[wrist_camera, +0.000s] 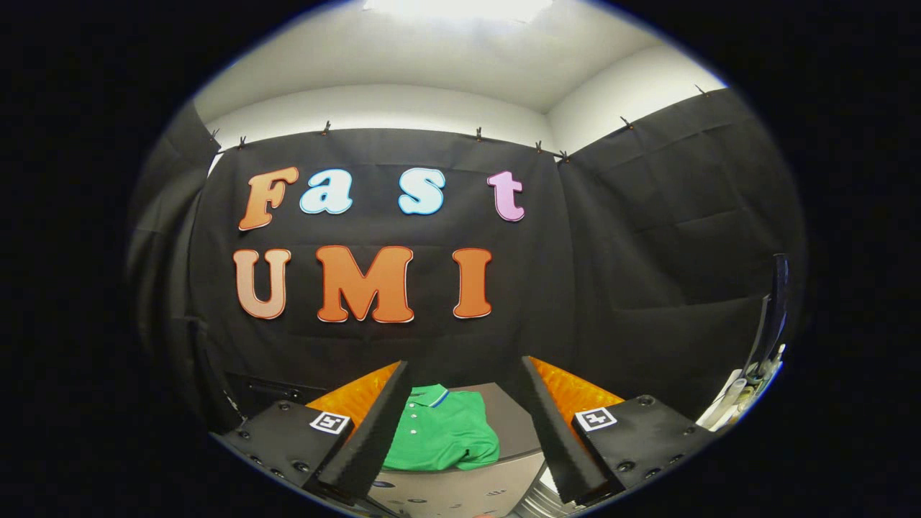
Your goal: Put the clothes into the washing machine and then close the washing machine lid.
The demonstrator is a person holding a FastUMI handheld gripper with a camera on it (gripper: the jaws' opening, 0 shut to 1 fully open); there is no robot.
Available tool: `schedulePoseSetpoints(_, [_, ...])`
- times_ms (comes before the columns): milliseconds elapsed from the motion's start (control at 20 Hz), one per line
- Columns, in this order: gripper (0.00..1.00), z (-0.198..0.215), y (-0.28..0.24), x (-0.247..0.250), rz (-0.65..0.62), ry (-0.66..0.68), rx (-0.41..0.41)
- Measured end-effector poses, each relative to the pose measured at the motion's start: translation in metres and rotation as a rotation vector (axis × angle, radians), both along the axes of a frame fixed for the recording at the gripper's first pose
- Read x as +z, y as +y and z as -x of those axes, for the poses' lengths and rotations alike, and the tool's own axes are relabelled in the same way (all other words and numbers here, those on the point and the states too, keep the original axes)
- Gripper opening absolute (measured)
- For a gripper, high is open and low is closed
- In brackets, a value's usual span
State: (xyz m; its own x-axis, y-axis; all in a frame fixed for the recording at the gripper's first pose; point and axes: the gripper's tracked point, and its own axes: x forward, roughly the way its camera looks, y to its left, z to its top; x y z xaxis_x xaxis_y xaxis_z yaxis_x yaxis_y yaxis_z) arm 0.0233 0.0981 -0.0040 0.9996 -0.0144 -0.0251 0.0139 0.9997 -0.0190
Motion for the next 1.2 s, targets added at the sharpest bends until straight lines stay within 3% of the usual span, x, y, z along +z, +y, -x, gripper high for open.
schedulePoseSetpoints(200, [0.98,-0.012,-0.006,0.005,-0.024,-0.020,0.024])
schedulePoseSetpoints(450, [0.98,-0.030,0.023,-0.014,-0.032,0.023,0.174])
schedulePoseSetpoints(600, [0.98,-0.050,0.023,-0.025,-0.023,0.047,0.179])
schedulePoseSetpoints(900, [0.98,-0.118,0.052,-0.061,0.045,0.309,0.191])
schedulePoseSetpoints(1200, [0.99,-0.192,0.100,-0.096,-0.010,0.576,0.223])
